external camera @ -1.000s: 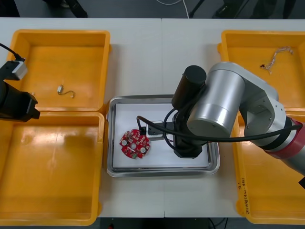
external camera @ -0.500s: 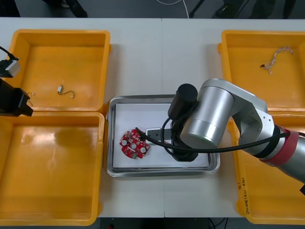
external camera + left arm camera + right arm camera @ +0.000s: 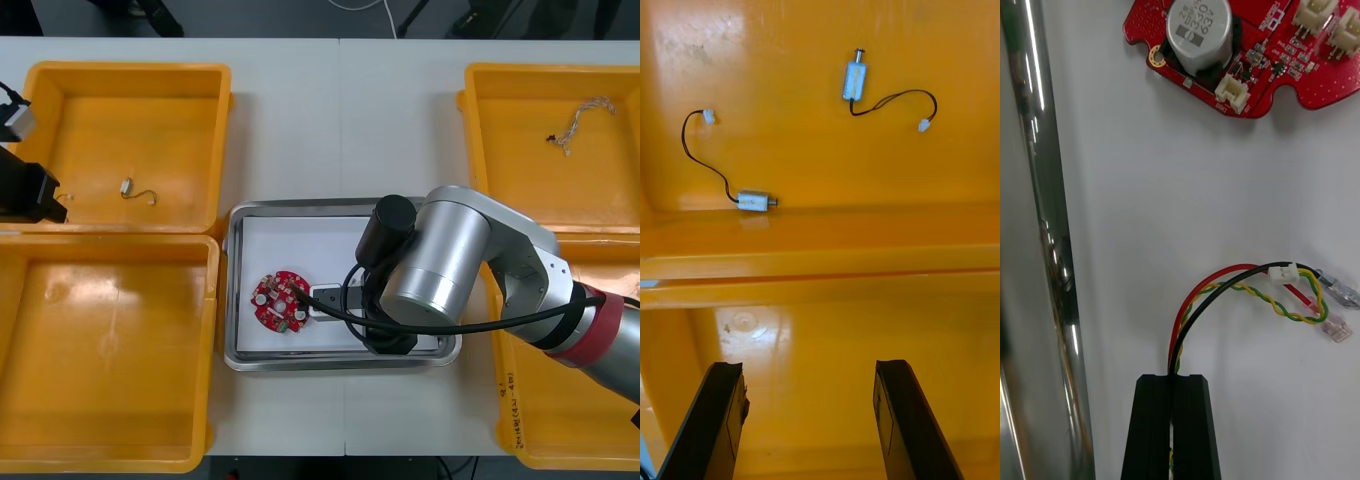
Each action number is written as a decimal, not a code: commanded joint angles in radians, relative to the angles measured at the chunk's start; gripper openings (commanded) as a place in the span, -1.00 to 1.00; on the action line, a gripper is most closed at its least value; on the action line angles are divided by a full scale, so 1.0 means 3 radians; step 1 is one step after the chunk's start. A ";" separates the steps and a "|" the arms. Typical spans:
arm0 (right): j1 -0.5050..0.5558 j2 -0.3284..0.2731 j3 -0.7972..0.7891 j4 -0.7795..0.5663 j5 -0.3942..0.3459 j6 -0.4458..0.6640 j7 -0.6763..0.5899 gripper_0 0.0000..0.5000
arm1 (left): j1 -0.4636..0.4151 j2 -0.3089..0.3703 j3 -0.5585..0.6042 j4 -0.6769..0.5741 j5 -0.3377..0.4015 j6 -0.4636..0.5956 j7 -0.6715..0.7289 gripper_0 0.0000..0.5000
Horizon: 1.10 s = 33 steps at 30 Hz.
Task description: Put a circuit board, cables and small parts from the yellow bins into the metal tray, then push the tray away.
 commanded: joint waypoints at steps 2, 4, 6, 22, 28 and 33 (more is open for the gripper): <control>0.0039 0.0088 0.0011 0.0009 0.0035 -0.0089 -0.0024 -1.00 | -0.0218 0.0145 0.0076 0.0192 -0.0005 -0.0220 -0.0571 1.00; 0.0039 0.0093 0.0016 0.0009 0.0061 -0.0094 -0.0034 -0.87 | -0.0228 0.0145 0.0061 0.0254 -0.0015 -0.0296 -0.0663 1.00; 0.0039 0.0103 0.0011 0.0004 0.0071 -0.0094 -0.0039 -0.58 | -0.0244 0.0145 0.0050 0.0336 -0.0025 -0.0358 -0.0750 1.00; 0.0003 0.0108 -0.0142 -0.0068 0.0091 -0.0084 -0.0090 1.00 | -0.0469 0.0150 -0.0134 0.0965 -0.0163 -0.0828 -0.1333 1.00; -0.0161 0.0108 -0.0449 -0.0109 -0.0031 0.0223 -0.0105 1.00 | -0.0556 0.0150 -0.0287 0.1169 -0.0178 -0.1058 -0.1354 1.00; -0.0340 0.0108 -0.0735 -0.0109 -0.0297 0.0514 -0.0121 1.00 | -0.0597 0.0145 -0.0384 0.1348 -0.0194 -0.1252 -0.1405 1.00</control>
